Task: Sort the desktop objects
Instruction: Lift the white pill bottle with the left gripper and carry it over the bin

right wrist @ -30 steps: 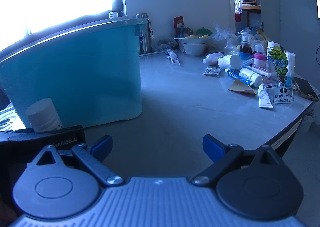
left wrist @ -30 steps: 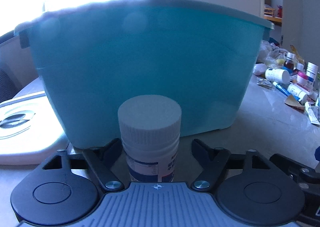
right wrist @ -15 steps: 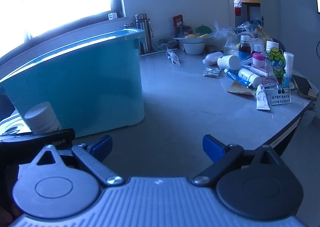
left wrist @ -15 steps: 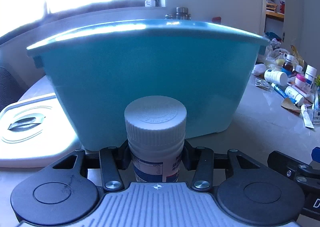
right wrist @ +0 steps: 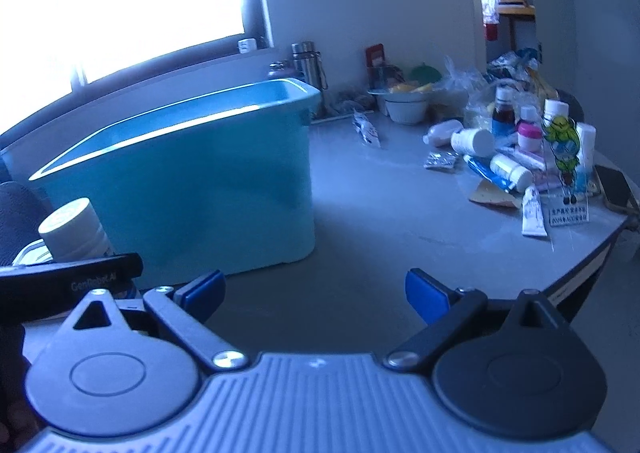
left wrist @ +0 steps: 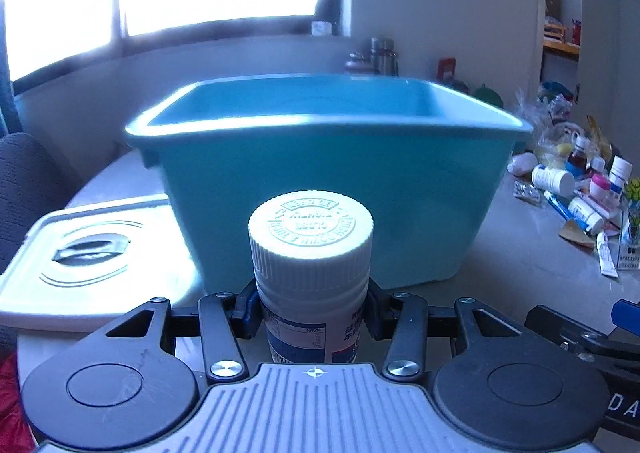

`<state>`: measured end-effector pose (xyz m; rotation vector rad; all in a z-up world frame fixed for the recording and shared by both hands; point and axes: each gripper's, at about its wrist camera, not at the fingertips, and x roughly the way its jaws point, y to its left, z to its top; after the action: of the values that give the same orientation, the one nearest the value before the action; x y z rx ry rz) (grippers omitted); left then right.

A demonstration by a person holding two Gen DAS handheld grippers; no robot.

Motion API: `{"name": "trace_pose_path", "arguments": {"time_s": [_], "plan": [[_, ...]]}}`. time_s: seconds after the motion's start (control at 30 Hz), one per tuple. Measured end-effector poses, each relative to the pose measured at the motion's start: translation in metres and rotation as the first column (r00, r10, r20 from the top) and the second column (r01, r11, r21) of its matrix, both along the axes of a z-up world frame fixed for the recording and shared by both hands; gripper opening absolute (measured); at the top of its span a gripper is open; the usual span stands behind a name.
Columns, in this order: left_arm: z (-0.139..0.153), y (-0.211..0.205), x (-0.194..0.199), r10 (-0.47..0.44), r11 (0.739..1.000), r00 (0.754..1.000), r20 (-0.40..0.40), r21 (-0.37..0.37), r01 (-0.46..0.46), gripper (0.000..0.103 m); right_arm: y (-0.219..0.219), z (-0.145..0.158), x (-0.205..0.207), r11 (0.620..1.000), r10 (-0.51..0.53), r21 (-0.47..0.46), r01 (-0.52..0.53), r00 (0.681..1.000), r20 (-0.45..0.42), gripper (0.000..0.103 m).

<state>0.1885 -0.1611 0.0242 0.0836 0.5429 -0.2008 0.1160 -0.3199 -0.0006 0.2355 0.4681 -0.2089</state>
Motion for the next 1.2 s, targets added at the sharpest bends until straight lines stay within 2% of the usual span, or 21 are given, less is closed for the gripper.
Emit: {"name": "trace_pose_path", "arguments": {"time_s": [0.43, 0.87, 1.2], "plan": [[0.045, 0.007, -0.016, 0.048, 0.999, 0.999, 0.010, 0.011, -0.049, 0.048, -0.005, 0.012, -0.007, 0.999, 0.020, 0.030, -0.022, 0.999, 0.044, 0.097], [0.083, 0.006, 0.002, 0.034, 0.999, 0.999, 0.022, 0.028, -0.034, 0.048, -0.007, 0.026, 0.005, 1.000, 0.030, 0.001, -0.030, 0.997, 0.076, 0.097], [0.097, 0.004, 0.028, 0.024, 0.999, 1.000, 0.014, 0.034, -0.024, 0.048, -0.006, 0.032, 0.025, 0.999, 0.023, 0.021, -0.025, 0.996, 0.084, 0.097]]}}
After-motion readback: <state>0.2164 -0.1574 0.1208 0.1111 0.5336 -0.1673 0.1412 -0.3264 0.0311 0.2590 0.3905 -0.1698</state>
